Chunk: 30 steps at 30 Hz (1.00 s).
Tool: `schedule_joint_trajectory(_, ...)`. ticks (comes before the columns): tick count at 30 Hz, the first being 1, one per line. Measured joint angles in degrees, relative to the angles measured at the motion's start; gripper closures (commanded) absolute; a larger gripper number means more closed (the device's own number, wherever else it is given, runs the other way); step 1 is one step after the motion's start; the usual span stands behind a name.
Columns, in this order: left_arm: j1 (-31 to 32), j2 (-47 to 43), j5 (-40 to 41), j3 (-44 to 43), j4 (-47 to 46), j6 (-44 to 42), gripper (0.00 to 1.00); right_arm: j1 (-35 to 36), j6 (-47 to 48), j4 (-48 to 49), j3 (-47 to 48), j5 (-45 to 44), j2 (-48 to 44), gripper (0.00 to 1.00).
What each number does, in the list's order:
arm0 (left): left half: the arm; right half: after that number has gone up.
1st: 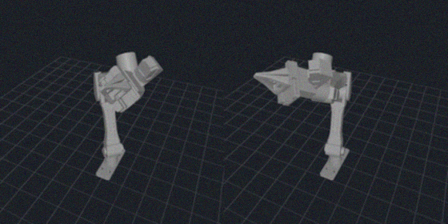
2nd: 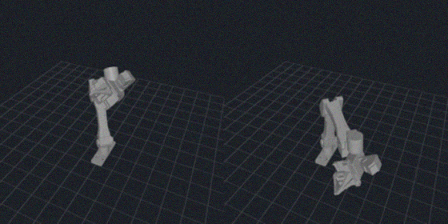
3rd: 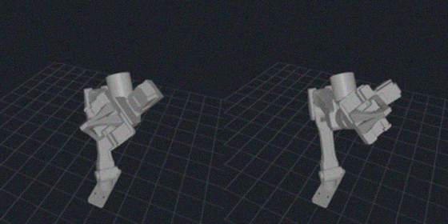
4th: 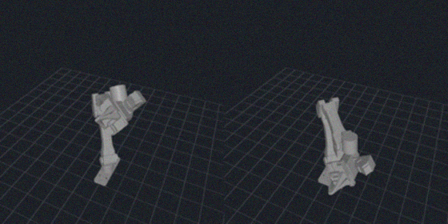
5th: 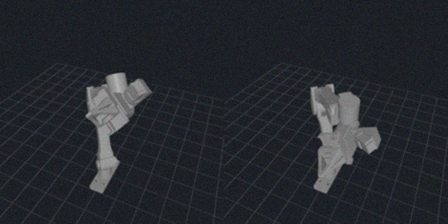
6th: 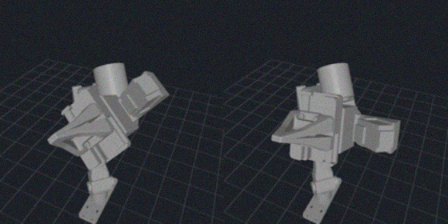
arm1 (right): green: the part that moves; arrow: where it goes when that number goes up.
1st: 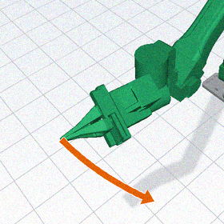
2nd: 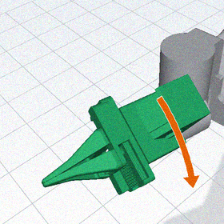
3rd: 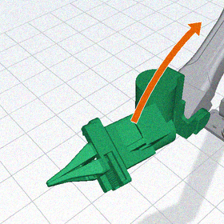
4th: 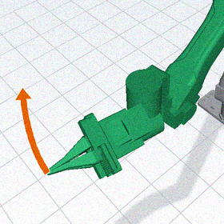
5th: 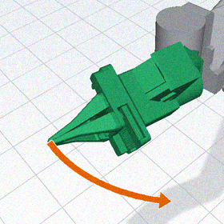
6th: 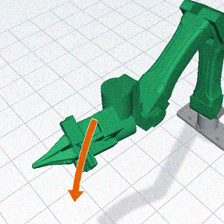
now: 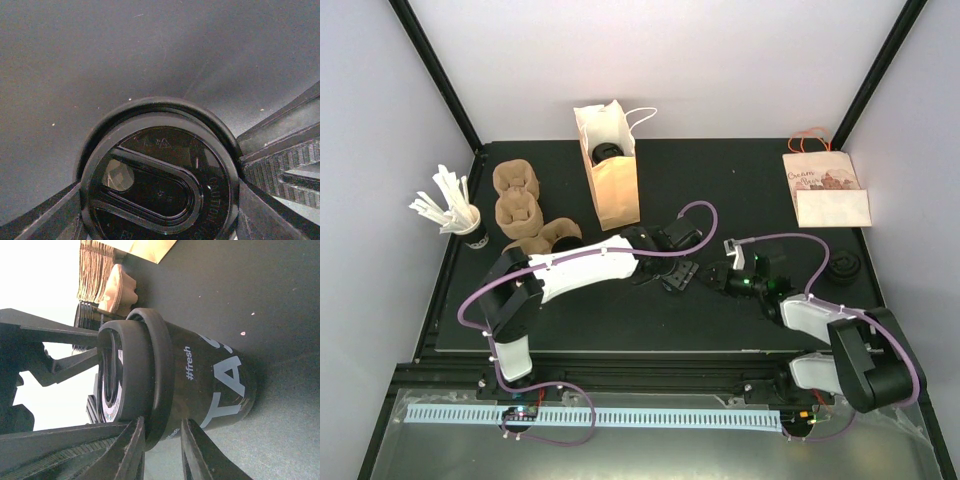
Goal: Pack the takeout coffee
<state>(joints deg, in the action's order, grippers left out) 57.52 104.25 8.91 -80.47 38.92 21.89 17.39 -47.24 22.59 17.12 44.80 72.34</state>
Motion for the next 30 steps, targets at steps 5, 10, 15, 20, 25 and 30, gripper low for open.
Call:
schedule_joint_trajectory(5,-0.1,-0.1,0.2,0.3,-0.2,0.0,0.45,0.0,1.2,2.7,0.0,0.9,2.0,0.82)
schedule_joint_trajectory(10,-0.1,-0.7,0.3,1.7,-1.7,0.0,0.45,0.0,3.2,7.8,-2.2,0.8,3.5,0.82)
schedule_joint_trajectory(15,-0.2,-1.6,0.7,3.2,-2.8,-0.1,0.46,1.3,2.9,18.8,-4.9,0.1,7.4,0.82)
schedule_joint_trajectory(20,-0.5,-2.0,1.0,3.8,-3.0,-0.1,0.46,2.2,1.3,23.6,-5.3,-1.0,9.4,0.70)
schedule_joint_trajectory(25,-0.7,-1.7,0.9,2.7,-2.4,-0.9,0.46,3.6,2.0,10.0,-4.2,-5.0,1.7,0.48)
schedule_joint_trajectory(30,-1.7,0.7,-0.7,-1.9,1.1,-2.7,0.45,4.7,6.7,-14.2,0.5,-13.0,-13.9,0.42)
